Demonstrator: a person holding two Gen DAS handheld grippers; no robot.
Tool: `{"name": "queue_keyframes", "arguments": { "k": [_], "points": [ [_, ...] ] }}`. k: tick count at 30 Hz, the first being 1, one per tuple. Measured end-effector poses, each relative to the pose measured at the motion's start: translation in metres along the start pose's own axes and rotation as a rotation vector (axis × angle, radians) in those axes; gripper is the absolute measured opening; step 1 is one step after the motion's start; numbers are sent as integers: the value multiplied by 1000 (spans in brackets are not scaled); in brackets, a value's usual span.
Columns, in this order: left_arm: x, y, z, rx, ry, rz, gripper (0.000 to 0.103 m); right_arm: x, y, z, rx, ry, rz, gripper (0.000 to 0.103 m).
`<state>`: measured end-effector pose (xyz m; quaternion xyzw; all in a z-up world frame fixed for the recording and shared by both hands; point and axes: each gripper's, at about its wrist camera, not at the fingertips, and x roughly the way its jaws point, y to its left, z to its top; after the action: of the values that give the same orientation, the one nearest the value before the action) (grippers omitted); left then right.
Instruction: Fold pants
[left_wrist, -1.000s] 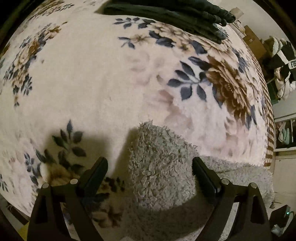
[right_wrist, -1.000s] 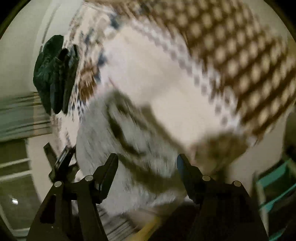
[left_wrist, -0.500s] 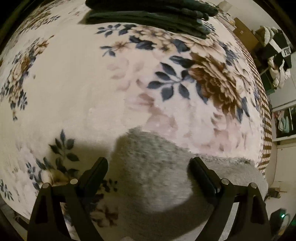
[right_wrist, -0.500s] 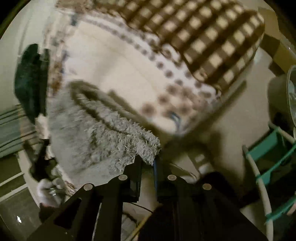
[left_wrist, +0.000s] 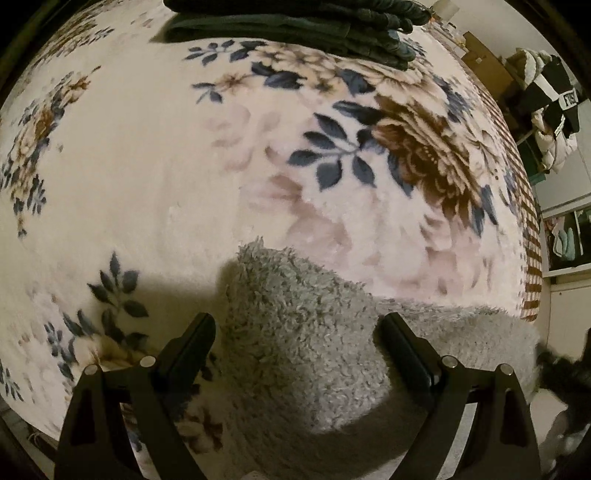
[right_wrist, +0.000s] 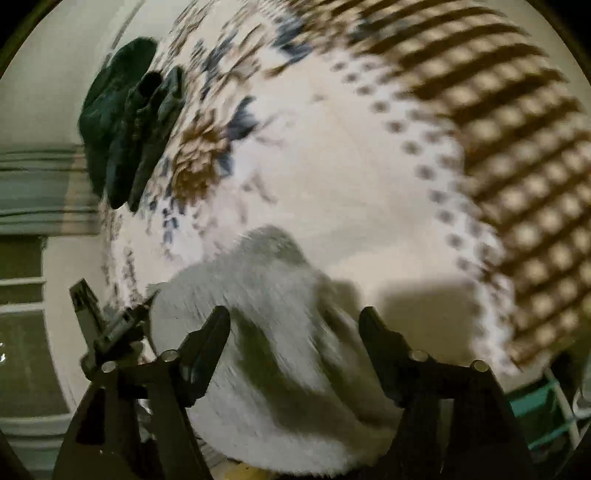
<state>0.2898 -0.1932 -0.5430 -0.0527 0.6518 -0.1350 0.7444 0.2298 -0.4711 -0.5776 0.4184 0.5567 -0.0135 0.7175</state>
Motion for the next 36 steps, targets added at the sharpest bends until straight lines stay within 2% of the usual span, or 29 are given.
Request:
{"name": "queue_keyframes", "arguments": {
  "k": [2,4,7,9,10,11,12,13,14,17,19,24,25,26,27,29,30,32,35,36],
  "points": [
    [4,4,1,-15,10,-22,92,-9,12,5,-29,-94,-17,20],
    [12,6,3,-34,31,-53,92,-6,12,14,-32,-133,-71,20],
    [16,6,5,-39,49,-60,92,19,-7,23,28,-93,-123,20],
    [5,7,3,-36,32,-67,92,41,-15,25,48,6,-129,23],
    [-1,10,1,-40,21,-68,92,42,-18,25,70,26,-112,32],
    [-12,14,-2,-59,2,-79,92,34,-20,22,91,21,-96,50],
    [-21,19,-5,-82,-18,-98,92,30,-20,20,94,9,-81,57],
    [-29,25,-7,-100,-29,-112,92,17,-21,14,92,-11,-51,62],
    [-38,30,-12,-122,-42,-125,92,6,-23,8,93,-23,-32,62],
    [-49,39,-19,-146,-60,-126,92,-18,-41,-25,144,-7,-39,65],
    [-43,41,-17,-149,-50,-118,92,-21,-60,-52,214,37,-20,65],
    [-8,32,3,-100,-6,-46,92,11,-93,-101,389,160,117,64],
    [-2,31,6,-86,2,-33,92,19,-91,-107,390,170,154,48],
    [3,30,10,-80,10,-19,92,24,-90,-111,391,166,158,24],
    [10,31,14,-77,19,-10,92,27,-90,-115,405,169,153,24],
    [21,34,21,-85,39,-11,92,26,-92,-117,406,140,116,17],
    [25,35,23,-92,50,-10,93,21,-96,-117,391,116,48,16],
    [28,36,25,-99,61,-13,94,20,-102,-115,385,109,-14,16],
    [14,37,23,-98,39,-27,93,19,-91,-109,309,153,-13,17],
    [4,37,20,-104,21,-44,93,19,-82,-106,280,164,-14,20]
  ]
}}
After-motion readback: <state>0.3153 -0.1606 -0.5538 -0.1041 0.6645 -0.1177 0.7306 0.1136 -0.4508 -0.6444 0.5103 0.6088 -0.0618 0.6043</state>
